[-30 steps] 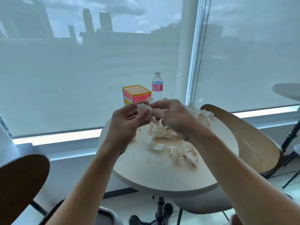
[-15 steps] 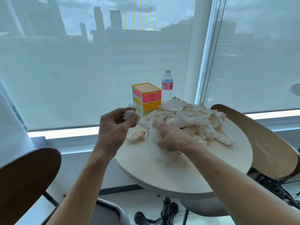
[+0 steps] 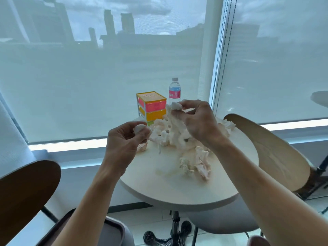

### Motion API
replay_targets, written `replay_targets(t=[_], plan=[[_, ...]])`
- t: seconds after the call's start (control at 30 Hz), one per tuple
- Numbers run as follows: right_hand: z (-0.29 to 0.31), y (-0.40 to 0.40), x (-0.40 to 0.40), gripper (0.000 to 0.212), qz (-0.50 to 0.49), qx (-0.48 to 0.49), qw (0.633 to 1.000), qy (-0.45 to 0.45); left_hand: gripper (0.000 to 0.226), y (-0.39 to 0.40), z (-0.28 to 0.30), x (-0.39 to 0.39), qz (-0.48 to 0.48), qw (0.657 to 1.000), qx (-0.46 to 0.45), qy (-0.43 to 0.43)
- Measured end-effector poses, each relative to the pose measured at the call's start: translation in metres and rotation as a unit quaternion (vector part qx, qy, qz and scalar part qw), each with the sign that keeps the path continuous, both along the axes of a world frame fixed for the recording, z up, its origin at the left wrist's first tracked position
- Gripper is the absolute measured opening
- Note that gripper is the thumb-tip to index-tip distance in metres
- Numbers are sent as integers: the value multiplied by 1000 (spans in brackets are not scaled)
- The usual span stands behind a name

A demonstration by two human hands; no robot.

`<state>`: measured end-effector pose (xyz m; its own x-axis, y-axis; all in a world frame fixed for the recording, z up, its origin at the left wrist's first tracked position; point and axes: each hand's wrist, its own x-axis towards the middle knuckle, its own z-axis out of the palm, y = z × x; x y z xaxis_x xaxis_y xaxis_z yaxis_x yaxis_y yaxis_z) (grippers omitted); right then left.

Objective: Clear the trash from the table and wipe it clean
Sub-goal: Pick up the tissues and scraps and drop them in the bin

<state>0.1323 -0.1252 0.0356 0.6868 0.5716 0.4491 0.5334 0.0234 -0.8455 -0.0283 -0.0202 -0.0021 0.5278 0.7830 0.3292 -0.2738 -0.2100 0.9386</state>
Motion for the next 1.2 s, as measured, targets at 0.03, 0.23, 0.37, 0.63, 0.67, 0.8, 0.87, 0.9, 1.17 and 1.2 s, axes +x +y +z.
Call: replay_targets(t=[0.03, 0.23, 0.37, 0.63, 0.67, 0.8, 0.87, 0.9, 1.17, 1.2], plan=[[3, -7, 2, 16, 2, 18, 1000, 19, 14, -5, 0, 3, -1, 1000, -1, 4], [12, -64, 14, 10, 28, 95, 992, 80, 14, -45, 2, 19, -18, 1000, 14, 10], [14, -105, 21, 15, 38, 123, 987, 95, 15, -76, 8, 26, -27, 1000, 5, -2], [-1, -186, 43, 11, 29, 98, 989, 109, 24, -147, 13, 42, -79, 997, 14, -12], [-7, -196, 46, 13, 25, 87, 990, 111, 25, -156, 12, 45, -86, 996, 18, -8], [-29, -233, 53, 8, 11, 52, 992, 118, 23, -189, 3, 53, -110, 994, 23, 15], [-41, -251, 54, 11, -5, 36, 992, 117, 21, -207, -3, 57, -124, 991, 33, 30], [-48, -260, 54, 10, -7, 30, 992, 122, 20, -215, -6, 59, -131, 990, 40, 37], [-124, -320, 54, 17, 0, -82, 979, 184, 22, -269, -38, 67, -167, 981, 45, 87], [-136, -324, 52, 19, -2, -95, 977, 193, 21, -275, -42, 68, -167, 981, 43, 88]])
